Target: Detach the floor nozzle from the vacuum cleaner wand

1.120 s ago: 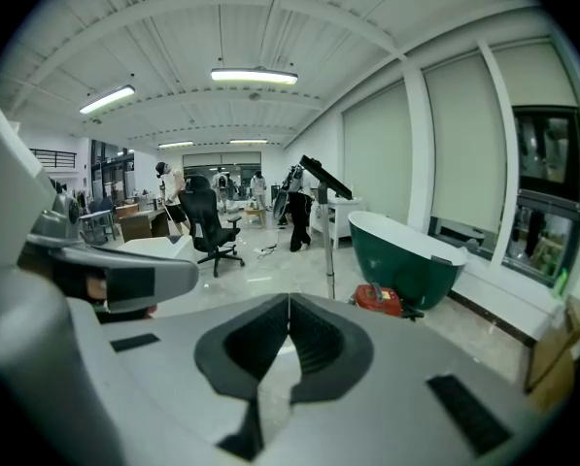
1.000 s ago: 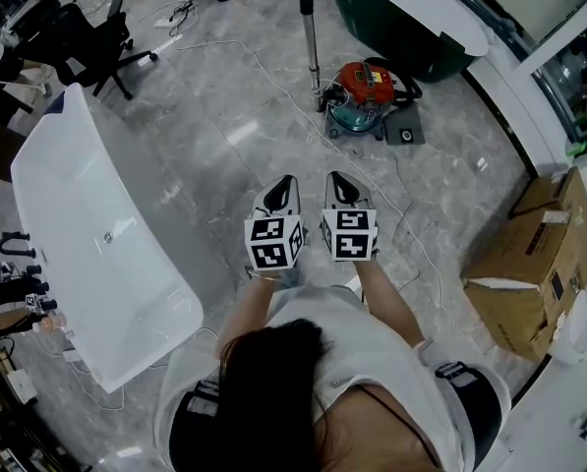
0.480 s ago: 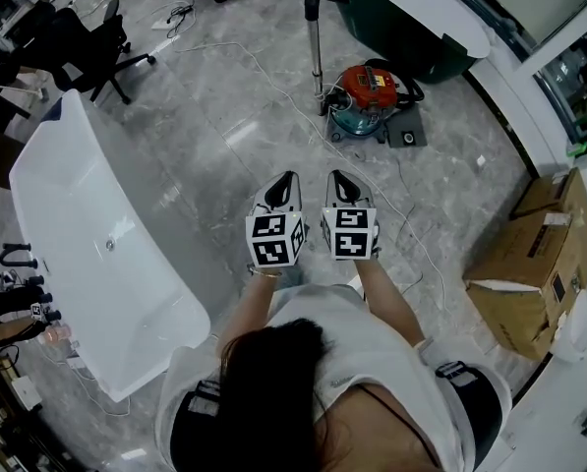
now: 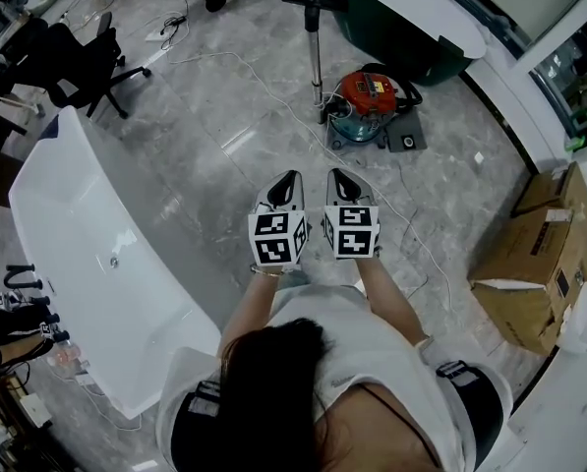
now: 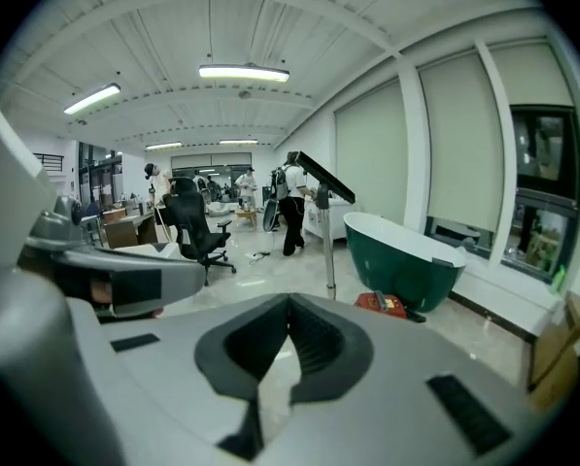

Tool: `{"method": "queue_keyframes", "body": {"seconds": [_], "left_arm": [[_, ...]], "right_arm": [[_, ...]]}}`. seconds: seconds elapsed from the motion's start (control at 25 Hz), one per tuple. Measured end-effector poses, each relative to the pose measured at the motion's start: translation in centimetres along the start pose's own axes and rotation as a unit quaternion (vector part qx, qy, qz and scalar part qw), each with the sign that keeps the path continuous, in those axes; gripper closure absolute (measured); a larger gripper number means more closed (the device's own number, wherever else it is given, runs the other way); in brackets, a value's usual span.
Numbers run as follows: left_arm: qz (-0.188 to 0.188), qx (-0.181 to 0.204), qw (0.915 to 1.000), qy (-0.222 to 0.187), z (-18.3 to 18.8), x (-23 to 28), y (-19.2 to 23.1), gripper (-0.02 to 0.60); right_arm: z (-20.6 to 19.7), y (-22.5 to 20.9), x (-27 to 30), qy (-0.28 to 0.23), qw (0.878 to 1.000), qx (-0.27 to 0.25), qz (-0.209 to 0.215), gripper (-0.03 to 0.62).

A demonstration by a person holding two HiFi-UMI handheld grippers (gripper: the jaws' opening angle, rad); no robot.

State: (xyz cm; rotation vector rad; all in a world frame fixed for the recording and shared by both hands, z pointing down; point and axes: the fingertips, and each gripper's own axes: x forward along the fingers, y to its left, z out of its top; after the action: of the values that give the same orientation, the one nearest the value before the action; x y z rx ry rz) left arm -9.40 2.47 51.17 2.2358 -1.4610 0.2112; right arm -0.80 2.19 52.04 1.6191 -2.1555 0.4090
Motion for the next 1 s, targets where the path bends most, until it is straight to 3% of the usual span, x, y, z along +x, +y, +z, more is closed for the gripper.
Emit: {"method": "queue_keyframes", "body": {"seconds": [0.36, 0.6, 1.0], "left_arm": [[-0.024, 0.014, 0.9996, 0.004, 1.8, 2.0, 1.3, 0.566], [-0.057, -0.002, 0.9984, -0.002, 2.8, 2.6, 1.1, 0.566], [-0.059, 0.016, 0.9981, 0.004, 3.3, 3.1, 1.3, 0.566]], "right_arm": [[1.4, 0.0, 2.0, -0.003, 1.0, 0.012, -0.022, 0.579], [2.0, -0.2, 2.6, -0.002, 0.999, 0.019, -0.037, 0.579], [2.4, -0.6, 2.7, -0.007, 0.998, 0.03, -0.046, 0.579]]}}
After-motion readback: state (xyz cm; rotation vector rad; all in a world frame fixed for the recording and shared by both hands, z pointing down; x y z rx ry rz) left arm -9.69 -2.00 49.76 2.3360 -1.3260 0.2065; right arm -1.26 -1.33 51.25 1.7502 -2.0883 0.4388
